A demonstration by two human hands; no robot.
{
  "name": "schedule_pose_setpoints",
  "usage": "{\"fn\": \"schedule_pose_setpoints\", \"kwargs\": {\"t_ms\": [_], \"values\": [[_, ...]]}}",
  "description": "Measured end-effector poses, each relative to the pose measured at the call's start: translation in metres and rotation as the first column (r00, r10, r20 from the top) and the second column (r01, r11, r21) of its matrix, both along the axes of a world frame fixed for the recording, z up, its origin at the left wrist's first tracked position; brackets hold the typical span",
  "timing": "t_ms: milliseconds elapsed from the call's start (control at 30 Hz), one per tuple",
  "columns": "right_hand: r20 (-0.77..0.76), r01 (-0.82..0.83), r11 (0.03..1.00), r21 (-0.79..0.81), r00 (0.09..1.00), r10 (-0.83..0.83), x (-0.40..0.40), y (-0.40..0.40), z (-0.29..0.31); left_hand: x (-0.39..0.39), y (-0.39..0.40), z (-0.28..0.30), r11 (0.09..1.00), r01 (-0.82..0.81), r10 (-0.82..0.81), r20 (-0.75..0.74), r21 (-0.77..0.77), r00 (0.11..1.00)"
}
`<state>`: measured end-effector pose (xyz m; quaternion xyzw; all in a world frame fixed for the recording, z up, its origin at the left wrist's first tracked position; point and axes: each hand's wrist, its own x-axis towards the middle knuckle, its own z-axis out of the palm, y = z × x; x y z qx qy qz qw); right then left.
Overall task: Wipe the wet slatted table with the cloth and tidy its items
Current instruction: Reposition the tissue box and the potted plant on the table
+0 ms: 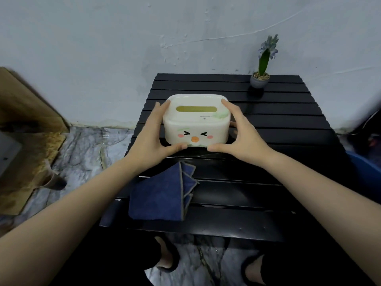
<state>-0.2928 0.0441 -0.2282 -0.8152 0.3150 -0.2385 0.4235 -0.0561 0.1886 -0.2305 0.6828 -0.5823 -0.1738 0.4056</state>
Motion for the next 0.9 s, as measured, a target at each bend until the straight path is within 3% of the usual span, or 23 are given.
{"fn": "schedule_pose_setpoints", "kwargs": {"t_ms": [100, 233, 433, 533, 667, 767, 900], "values": [[-0.031, 0.033, 0.998, -0.058, 0.999, -0.035, -0.015, -0.007, 0.011, -0.006, 0.000, 0.021, 0.989, -0.072, 0.093, 0.169, -0.129, 0.981], [-0.016, 0.184, 0.970, -0.161, 0.982, -0.189, -0.039, -0.030, 0.025, -0.035, -0.012, 0.051, 0.946, -0.072, 0.162, 0.269, -0.317, 0.949], [-0.126, 0.247, 0.897, -0.367, 0.942, -0.311, -0.053, -0.086, 0.036, -0.116, -0.057, 0.069, 0.914, 0.113, 0.007, 0.296, -0.389, 0.955], [-0.208, 0.250, 0.879, -0.407, 0.911, -0.356, -0.051, -0.120, 0.038, -0.152, -0.086, 0.058, 0.939, 0.191, -0.079, 0.361, -0.286, 0.929], [-0.363, 0.227, 0.881, -0.416, 0.846, -0.389, -0.042, -0.164, 0.035, -0.180, -0.123, 0.029, 0.977, 0.212, -0.188, 0.452, -0.001, 0.872], [-0.463, 0.193, 0.906, -0.377, 0.808, -0.365, -0.029, -0.190, 0.028, -0.185, -0.147, 0.007, 0.972, 0.165, -0.229, 0.522, 0.166, 0.822], [-0.528, 0.174, 0.927, -0.331, 0.780, -0.335, -0.008, -0.217, 0.016, -0.185, -0.167, -0.015, 0.960, 0.065, -0.217, 0.575, 0.273, 0.789]]}}
